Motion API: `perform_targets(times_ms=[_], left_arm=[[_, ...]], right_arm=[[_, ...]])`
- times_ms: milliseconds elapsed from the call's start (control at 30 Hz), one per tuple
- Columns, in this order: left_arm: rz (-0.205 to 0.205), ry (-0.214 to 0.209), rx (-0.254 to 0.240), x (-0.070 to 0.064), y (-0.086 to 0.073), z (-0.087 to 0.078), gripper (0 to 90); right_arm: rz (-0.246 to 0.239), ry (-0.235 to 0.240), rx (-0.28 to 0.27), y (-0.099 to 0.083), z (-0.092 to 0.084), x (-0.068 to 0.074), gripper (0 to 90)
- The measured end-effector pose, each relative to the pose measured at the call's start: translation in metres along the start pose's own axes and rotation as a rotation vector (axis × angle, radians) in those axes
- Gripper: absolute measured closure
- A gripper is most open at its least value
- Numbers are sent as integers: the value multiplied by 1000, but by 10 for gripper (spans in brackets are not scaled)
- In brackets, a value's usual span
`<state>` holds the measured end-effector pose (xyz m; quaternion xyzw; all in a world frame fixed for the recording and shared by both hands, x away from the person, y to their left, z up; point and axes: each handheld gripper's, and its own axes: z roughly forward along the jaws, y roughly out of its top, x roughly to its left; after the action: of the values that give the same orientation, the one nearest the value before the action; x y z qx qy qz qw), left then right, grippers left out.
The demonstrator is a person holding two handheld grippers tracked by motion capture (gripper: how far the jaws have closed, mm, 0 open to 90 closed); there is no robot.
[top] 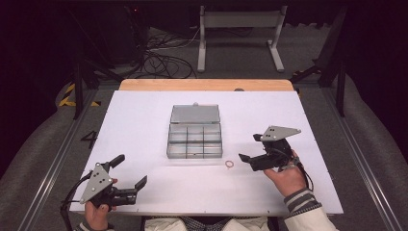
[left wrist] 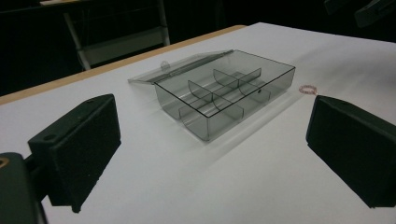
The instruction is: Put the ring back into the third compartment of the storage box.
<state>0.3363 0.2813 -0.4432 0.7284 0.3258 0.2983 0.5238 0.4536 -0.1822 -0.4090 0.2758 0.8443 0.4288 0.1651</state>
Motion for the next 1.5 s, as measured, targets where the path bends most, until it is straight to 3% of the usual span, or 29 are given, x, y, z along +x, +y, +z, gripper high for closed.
perform_targets(times_ms=[233, 567, 1033, 1500], left_arm=[[-1, 0, -1, 0, 0, 0, 35], [2, 0, 0, 1, 0, -1, 35], [3, -1, 0, 1, 0, -1, 35], [0, -3, 6, 0, 0, 0, 36]], right_arm=[[-7, 1, 35, 4, 10, 2, 230], [40, 49, 98, 3, 31, -3, 343], [9, 60, 172, 0, 52, -2, 448], [-16, 68, 242, -4, 66, 0, 481]])
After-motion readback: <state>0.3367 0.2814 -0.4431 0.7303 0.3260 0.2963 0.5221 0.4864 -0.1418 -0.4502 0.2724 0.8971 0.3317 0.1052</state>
